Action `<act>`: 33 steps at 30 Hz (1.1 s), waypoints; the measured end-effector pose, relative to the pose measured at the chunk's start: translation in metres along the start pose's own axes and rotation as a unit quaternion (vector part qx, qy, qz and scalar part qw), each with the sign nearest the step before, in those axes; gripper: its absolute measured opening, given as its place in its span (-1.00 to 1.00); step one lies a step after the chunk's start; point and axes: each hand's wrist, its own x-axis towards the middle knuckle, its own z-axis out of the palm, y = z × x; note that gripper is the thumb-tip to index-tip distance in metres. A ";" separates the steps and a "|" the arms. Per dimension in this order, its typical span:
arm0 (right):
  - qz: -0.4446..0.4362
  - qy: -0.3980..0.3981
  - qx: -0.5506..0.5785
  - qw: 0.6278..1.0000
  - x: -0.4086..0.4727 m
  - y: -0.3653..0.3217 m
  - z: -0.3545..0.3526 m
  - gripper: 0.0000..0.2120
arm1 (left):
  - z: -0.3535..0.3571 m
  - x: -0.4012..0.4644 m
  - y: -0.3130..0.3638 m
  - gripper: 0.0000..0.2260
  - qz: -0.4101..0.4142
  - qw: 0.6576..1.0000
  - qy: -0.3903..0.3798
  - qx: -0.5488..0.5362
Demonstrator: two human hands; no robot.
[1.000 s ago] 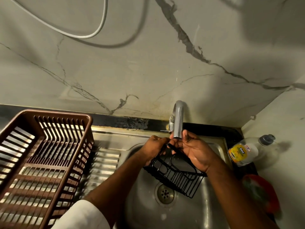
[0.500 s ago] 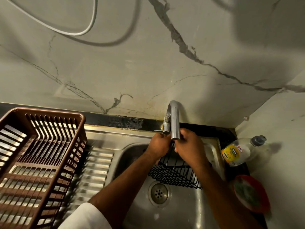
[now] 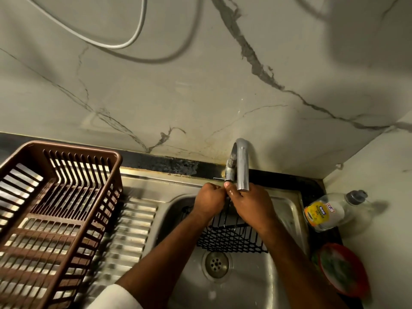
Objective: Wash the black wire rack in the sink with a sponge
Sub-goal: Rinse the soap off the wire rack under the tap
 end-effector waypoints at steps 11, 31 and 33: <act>-0.156 0.123 -0.077 0.977 -0.013 0.029 -0.003 -0.57 | -0.011 0.001 -0.012 -0.67 0.056 0.982 -0.105 -0.144; -0.523 -0.049 -0.023 0.851 -0.078 0.069 -0.050 -0.75 | -0.076 0.012 -0.125 -0.49 -0.187 0.931 -0.276 -0.149; -0.493 -0.068 -0.039 0.867 -0.066 0.083 -0.058 -0.78 | -0.074 0.007 -0.123 -0.49 -0.179 0.918 -0.275 -0.222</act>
